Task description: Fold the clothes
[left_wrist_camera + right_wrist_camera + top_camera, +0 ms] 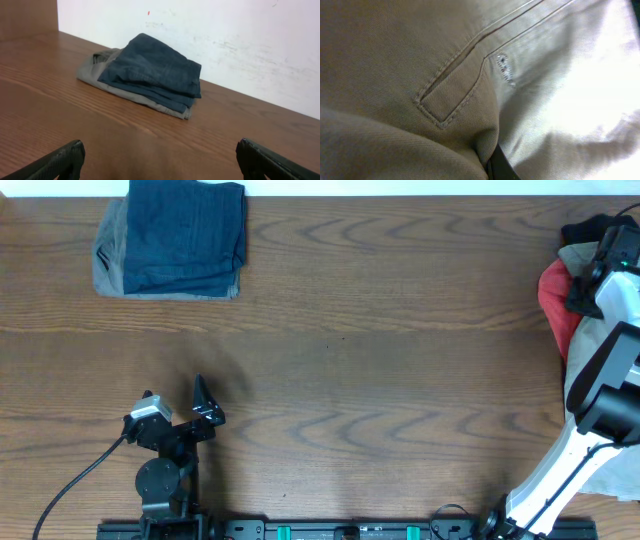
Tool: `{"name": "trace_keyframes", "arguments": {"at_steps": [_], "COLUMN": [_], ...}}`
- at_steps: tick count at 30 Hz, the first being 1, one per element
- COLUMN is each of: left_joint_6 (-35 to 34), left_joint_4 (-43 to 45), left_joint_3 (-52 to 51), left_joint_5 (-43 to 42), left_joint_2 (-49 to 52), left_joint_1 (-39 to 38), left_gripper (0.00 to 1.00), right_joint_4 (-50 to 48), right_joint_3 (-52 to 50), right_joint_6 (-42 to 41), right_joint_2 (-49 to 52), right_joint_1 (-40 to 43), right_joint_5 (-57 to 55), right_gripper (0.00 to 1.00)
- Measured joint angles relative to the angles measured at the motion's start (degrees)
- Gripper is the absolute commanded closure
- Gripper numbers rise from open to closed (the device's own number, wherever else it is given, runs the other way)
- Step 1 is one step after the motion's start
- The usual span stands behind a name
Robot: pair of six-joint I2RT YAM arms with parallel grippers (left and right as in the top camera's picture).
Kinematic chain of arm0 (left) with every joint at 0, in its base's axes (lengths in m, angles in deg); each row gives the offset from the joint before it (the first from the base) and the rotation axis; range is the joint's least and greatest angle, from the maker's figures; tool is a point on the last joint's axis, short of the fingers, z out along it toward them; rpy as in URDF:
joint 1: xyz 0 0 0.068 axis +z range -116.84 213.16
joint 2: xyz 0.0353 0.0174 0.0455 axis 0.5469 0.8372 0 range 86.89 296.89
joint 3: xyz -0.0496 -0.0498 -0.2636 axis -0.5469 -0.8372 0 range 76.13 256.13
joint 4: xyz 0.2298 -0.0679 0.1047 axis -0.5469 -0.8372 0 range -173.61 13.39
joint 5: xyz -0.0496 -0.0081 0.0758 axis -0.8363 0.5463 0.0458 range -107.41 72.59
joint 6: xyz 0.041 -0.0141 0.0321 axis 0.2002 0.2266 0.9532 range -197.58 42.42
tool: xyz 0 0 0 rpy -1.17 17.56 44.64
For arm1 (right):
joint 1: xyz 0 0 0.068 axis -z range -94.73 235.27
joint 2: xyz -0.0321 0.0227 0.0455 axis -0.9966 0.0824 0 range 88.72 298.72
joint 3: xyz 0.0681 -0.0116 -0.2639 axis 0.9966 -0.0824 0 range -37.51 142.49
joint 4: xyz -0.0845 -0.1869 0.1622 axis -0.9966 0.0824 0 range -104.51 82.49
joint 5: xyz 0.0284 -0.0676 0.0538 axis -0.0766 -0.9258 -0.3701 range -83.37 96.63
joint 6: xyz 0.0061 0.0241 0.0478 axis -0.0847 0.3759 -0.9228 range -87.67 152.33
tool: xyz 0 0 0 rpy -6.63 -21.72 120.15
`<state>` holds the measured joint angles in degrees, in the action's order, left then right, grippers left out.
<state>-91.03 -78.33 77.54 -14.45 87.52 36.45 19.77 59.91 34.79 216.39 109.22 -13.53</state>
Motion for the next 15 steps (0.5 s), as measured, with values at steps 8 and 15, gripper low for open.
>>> {"name": "trace_keyframes", "arguments": {"at_steps": [8, 15], "left_joint_6": [0.00, 0.00], "left_joint_4": [0.00, 0.00], "left_joint_3": [0.02, 0.00], "left_joint_5": [0.00, 0.00], "left_joint_2": [0.00, 0.00], "left_joint_1": [0.00, 0.00], "left_gripper": [0.02, 0.02], "right_joint_4": [0.68, 0.81], "right_joint_3": [0.00, -0.02], "right_joint_6": [-1.11, -2.32], "right_joint_2": [-3.45, -3.48], "right_joint_1": [0.63, 0.63], "right_joint_5": [-0.09, -0.17], "right_gripper": [0.99, 0.97]}}
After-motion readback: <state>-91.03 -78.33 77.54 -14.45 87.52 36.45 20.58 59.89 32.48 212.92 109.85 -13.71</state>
